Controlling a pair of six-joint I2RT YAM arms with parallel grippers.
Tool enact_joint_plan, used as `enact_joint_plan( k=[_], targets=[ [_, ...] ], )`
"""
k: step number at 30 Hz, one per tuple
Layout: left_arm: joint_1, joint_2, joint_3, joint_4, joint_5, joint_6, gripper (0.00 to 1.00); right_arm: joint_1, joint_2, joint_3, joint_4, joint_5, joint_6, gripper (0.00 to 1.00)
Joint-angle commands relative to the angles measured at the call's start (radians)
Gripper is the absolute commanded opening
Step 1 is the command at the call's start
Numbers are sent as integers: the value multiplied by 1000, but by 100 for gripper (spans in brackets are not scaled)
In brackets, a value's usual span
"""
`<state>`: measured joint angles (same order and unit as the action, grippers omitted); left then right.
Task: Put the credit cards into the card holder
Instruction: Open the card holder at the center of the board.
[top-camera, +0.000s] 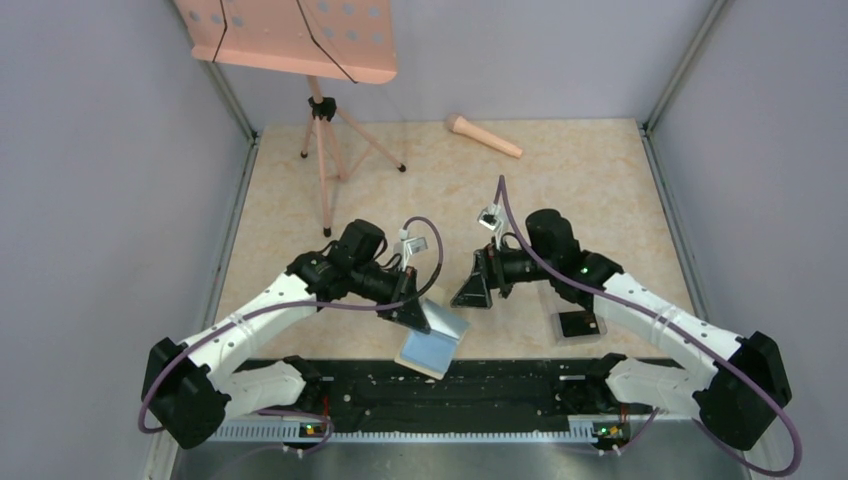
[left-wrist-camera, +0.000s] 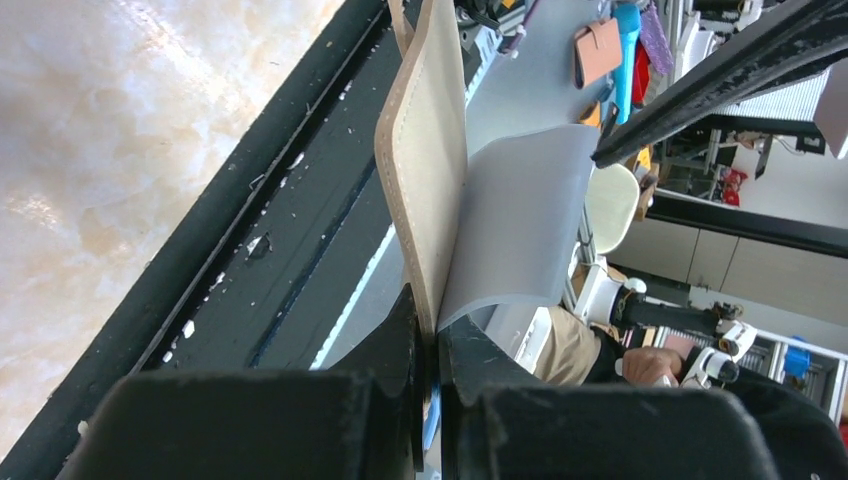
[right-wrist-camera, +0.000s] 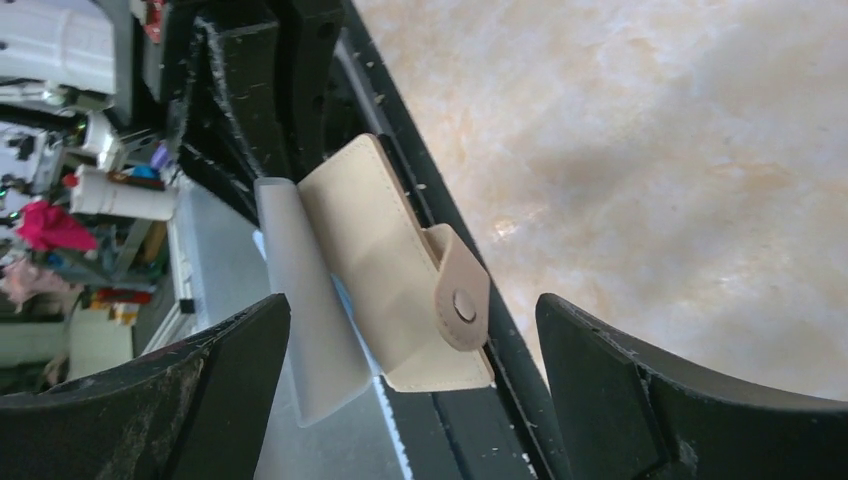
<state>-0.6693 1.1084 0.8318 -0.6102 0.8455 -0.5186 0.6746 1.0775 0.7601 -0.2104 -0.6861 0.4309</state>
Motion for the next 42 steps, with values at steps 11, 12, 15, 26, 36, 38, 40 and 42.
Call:
enact_joint_plan(
  k=[11, 12, 15, 26, 36, 38, 40, 42],
  targets=[
    [-6, 2, 48, -5, 74, 56, 0, 50, 70, -6, 213, -228, 64, 92],
    [-6, 6, 48, -6, 66, 55, 0, 61, 75, -1, 192, -224, 57, 92],
    [-6, 11, 51, -8, 49, 50, 0, 97, 95, 16, 163, -210, 42, 90],
    [-6, 63, 52, -12, -33, -7, 0, 165, 148, 55, 112, -147, 25, 54],
    [-6, 47, 31, 44, 9, -21, 31, 165, 152, 62, 46, 18, 56, 0],
    [-6, 38, 5, 55, 27, -13, 36, 153, 130, 46, 94, 8, 88, 0],
    [-6, 29, -23, 71, 47, -10, 40, 126, 103, 19, 158, -25, 143, 0],
    [-6, 22, -47, 88, 65, -8, 41, 85, 75, -15, 240, -77, 197, 0]
  ],
)
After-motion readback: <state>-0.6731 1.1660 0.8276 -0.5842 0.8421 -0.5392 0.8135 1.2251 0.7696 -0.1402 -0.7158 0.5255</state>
